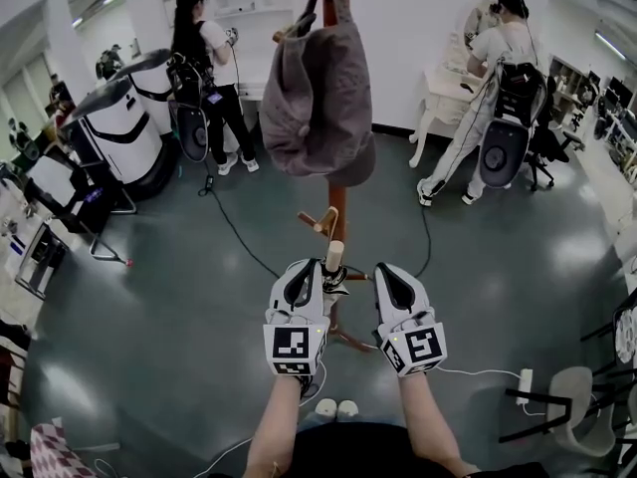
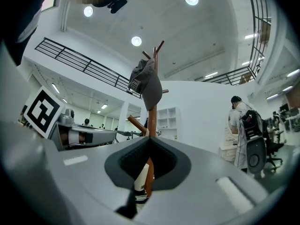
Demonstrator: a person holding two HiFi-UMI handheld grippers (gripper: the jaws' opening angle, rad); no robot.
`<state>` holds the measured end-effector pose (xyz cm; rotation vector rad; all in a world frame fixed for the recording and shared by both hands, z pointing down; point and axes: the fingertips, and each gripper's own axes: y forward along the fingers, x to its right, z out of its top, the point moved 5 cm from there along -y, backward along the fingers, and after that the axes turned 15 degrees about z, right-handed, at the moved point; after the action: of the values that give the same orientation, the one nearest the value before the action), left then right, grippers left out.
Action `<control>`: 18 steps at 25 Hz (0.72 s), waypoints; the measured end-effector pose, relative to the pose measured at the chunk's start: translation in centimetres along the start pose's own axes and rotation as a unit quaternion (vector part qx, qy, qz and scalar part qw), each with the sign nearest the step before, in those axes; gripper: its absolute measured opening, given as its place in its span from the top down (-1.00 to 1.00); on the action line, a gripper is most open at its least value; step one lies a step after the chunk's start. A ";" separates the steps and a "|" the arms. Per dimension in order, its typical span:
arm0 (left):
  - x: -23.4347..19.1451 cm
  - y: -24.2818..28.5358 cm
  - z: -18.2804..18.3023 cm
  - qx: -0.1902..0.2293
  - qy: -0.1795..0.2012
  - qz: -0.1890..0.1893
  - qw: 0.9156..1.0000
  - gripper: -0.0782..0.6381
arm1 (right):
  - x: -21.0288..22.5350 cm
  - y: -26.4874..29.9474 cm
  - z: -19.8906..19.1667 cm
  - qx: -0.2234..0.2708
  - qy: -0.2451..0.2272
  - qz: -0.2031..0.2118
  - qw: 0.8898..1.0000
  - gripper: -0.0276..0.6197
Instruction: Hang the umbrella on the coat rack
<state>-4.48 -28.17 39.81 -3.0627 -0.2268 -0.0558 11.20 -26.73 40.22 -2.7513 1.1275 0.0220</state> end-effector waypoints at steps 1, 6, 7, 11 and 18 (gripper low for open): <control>0.2 0.0 0.0 0.000 0.001 0.000 1.000 0.78 | 0.1 -0.2 0.0 0.000 0.002 -0.002 1.000 0.92; 0.6 -0.5 -0.2 -0.002 0.004 0.004 1.000 0.78 | 0.2 -1.1 -0.2 -0.008 0.004 -0.005 1.000 0.91; 0.5 -0.5 -0.1 -0.003 0.004 0.003 1.000 0.78 | 0.1 -1.1 -0.2 -0.009 0.003 -0.004 1.000 0.91; 0.3 -0.8 0.2 -0.004 0.001 0.003 1.000 0.78 | 0.0 -1.1 0.0 -0.011 0.003 -0.005 1.000 0.91; 0.3 -1.5 -0.1 -0.009 0.000 0.003 1.000 0.78 | 0.4 -2.0 0.0 -0.013 0.003 -0.016 1.000 0.91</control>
<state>-4.37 -26.60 39.99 -3.0822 -0.2174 -0.0573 12.83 -25.61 40.52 -2.7944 1.0935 0.0241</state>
